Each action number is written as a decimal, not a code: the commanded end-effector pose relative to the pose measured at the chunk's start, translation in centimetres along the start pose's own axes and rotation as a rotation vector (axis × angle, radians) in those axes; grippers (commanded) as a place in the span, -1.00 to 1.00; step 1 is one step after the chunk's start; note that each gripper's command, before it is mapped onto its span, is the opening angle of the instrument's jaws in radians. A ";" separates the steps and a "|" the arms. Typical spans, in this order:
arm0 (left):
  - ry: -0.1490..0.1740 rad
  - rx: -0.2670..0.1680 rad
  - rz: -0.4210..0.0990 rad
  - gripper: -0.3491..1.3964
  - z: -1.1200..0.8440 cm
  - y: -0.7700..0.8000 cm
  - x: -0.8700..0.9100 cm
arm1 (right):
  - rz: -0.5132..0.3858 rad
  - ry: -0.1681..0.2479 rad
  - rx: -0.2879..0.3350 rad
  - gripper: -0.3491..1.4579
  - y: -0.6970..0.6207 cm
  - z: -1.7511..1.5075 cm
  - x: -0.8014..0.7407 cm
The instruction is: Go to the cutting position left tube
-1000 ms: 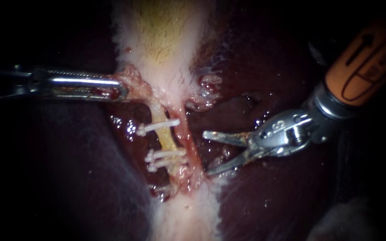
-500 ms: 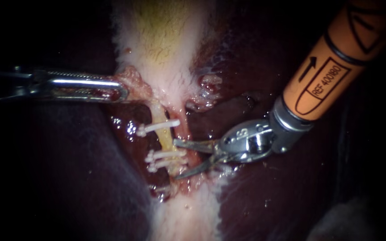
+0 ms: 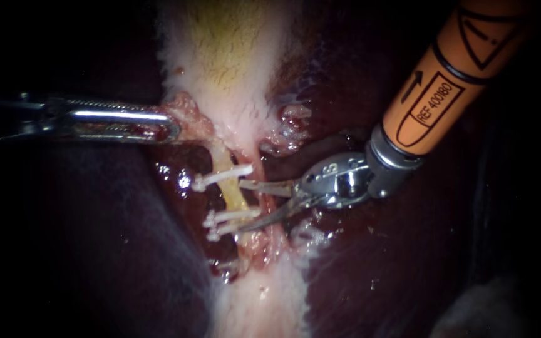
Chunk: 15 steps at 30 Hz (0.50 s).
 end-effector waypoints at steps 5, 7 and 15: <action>0.000 0.001 0.001 -1.00 0.01 0.00 -0.01 | 0.001 0.005 -0.005 0.97 0.09 0.07 0.01; 0.000 0.001 0.001 -1.00 0.02 0.00 -0.01 | -0.001 0.028 0.000 0.97 0.09 0.10 0.03; 0.001 0.001 0.000 -1.00 0.03 0.01 -0.01 | -0.028 0.076 0.143 0.88 -0.03 0.17 0.11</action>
